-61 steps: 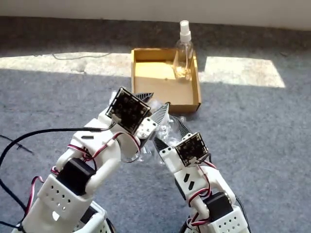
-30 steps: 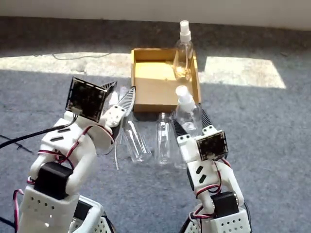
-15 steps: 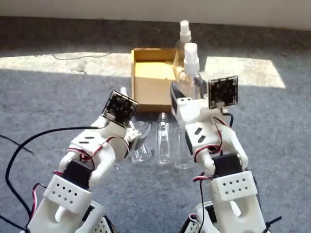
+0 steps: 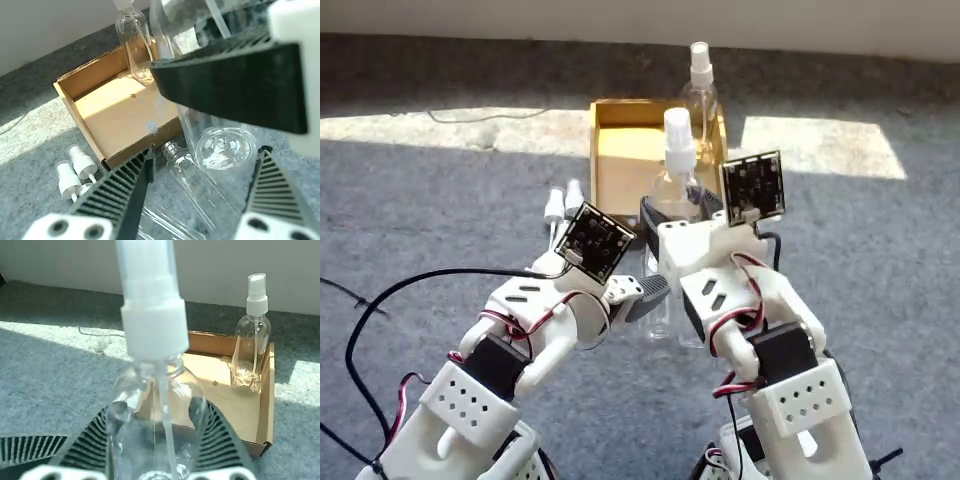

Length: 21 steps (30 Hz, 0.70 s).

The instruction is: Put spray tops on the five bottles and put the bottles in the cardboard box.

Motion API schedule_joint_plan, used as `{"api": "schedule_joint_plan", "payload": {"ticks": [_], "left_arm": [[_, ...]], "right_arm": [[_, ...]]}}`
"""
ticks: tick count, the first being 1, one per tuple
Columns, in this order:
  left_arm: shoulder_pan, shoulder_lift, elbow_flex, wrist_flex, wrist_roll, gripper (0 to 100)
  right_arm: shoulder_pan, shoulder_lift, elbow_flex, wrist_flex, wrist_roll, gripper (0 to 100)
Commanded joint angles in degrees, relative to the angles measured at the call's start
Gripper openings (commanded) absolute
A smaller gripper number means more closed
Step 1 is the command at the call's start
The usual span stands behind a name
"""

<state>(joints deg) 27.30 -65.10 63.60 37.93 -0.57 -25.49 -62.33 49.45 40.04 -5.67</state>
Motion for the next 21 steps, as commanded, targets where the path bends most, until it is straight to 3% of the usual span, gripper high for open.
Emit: {"api": "schedule_joint_plan", "payload": {"ticks": [1,5,11,16,21], "left_arm": [[0.4,0.2,-0.2,-2.0,0.4,29],[0.3,0.2,-0.2,-2.7,0.4,29],[1.3,0.0,-0.2,-2.5,0.4,29],[3.3,-0.4,1.8,-2.2,0.3,29],[2.1,-0.3,3.3,-2.3,0.3,29]], "right_arm": [[-0.7,-7.1,-0.4,3.4,-0.3,0.3],[-0.7,-10.2,-0.4,7.5,-0.2,0.3],[0.5,-10.2,-0.3,6.5,5.8,0.3],[7.3,-4.4,-0.4,-6.0,11.9,0.3],[12.5,15.1,-2.0,-21.3,13.7,0.3]]}}
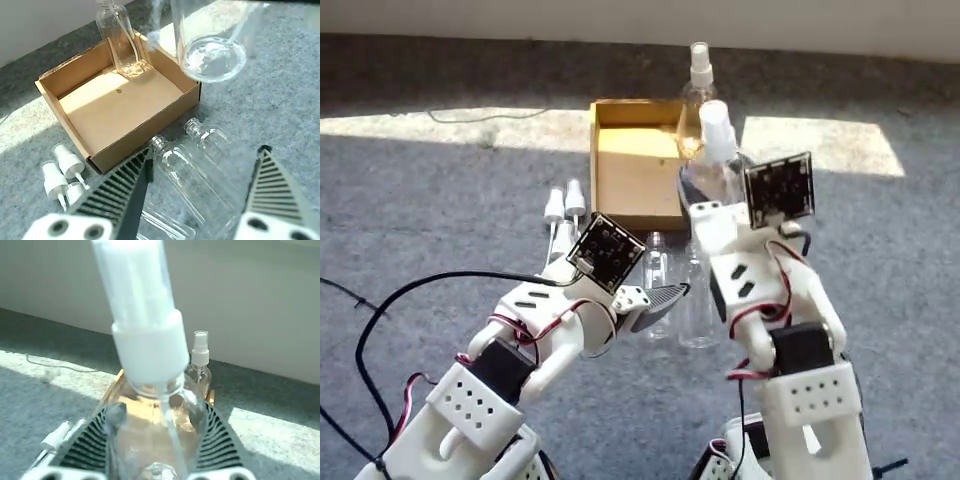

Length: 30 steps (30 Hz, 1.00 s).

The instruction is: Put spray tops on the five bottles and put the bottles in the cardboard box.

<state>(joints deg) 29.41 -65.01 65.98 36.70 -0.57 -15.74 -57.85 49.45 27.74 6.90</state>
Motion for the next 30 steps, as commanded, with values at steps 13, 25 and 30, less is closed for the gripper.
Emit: {"api": "schedule_joint_plan", "payload": {"ticks": [13,25,30], "left_arm": [[-1.8,-0.4,4.0,-1.1,0.1,29],[-1.5,-0.4,4.1,-1.1,0.1,29],[-1.5,-0.4,4.1,-1.1,0.1,29]], "right_arm": [[3.4,49.1,-13.7,-40.5,0.8,0.3],[3.4,62.6,-14.0,-51.8,-0.4,0.3],[3.5,65.5,-16.4,-53.2,-2.0,0.3]]}}
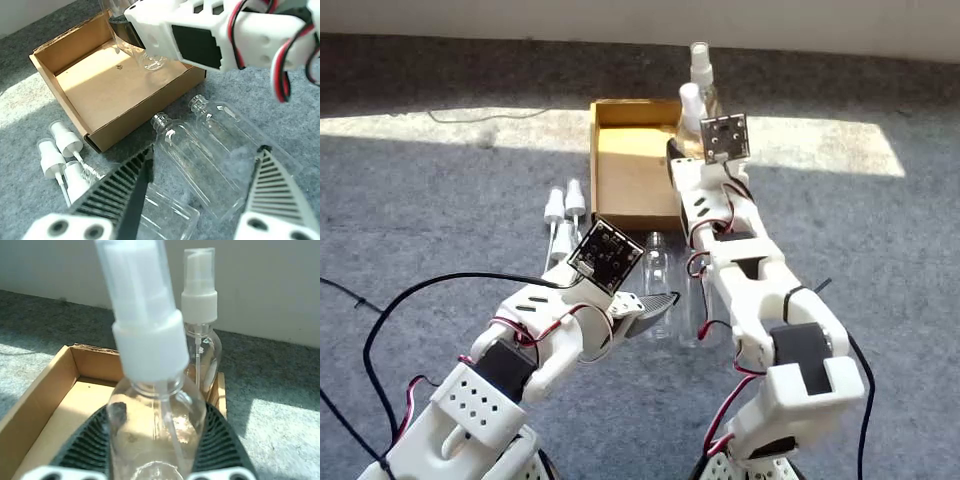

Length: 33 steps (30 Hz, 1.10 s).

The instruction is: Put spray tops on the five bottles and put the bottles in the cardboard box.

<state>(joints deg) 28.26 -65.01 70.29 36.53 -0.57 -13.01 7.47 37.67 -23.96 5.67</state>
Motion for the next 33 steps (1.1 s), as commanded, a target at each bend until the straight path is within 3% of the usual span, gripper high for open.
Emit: {"api": "schedule_joint_plan", "payload": {"ticks": [1,33], "left_arm": [[-0.3,-0.4,-0.2,-1.0,0.1,29],[-0.7,-0.4,-0.1,-1.0,0.1,29]], "right_arm": [[1.1,0.9,-5.5,-1.5,-0.8,0.3],[2.2,11.0,-12.2,-1.5,-0.4,0.6]]}}
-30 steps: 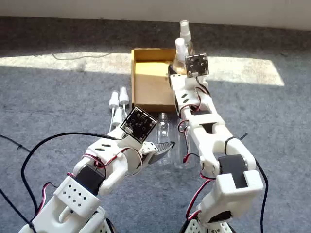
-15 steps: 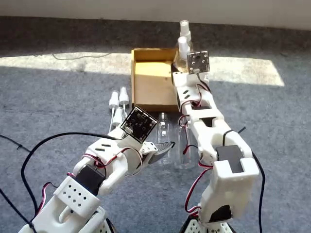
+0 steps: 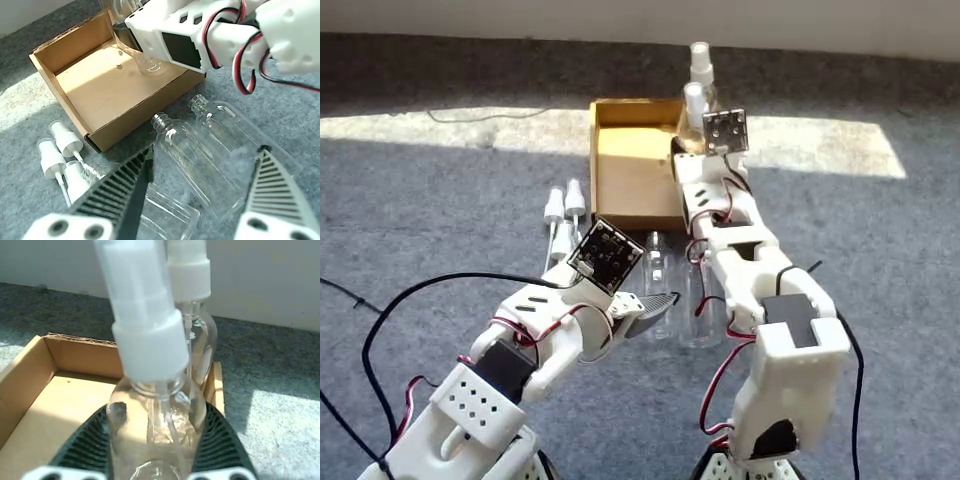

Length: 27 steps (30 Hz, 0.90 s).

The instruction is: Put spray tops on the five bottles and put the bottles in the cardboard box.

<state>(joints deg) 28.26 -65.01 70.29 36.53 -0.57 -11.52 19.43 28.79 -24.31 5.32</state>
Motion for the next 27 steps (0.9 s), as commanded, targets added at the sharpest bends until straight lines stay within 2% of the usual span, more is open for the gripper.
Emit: {"api": "schedule_joint_plan", "payload": {"ticks": [1,27], "left_arm": [[-0.7,-0.4,-0.1,-1.0,0.1,29],[-0.7,-0.4,-0.1,-1.0,0.2,29]], "right_arm": [[0.7,-0.9,-3.3,-1.2,-0.1,0.6],[1.7,-0.7,-6.0,-1.5,-0.1,0.7]]}}
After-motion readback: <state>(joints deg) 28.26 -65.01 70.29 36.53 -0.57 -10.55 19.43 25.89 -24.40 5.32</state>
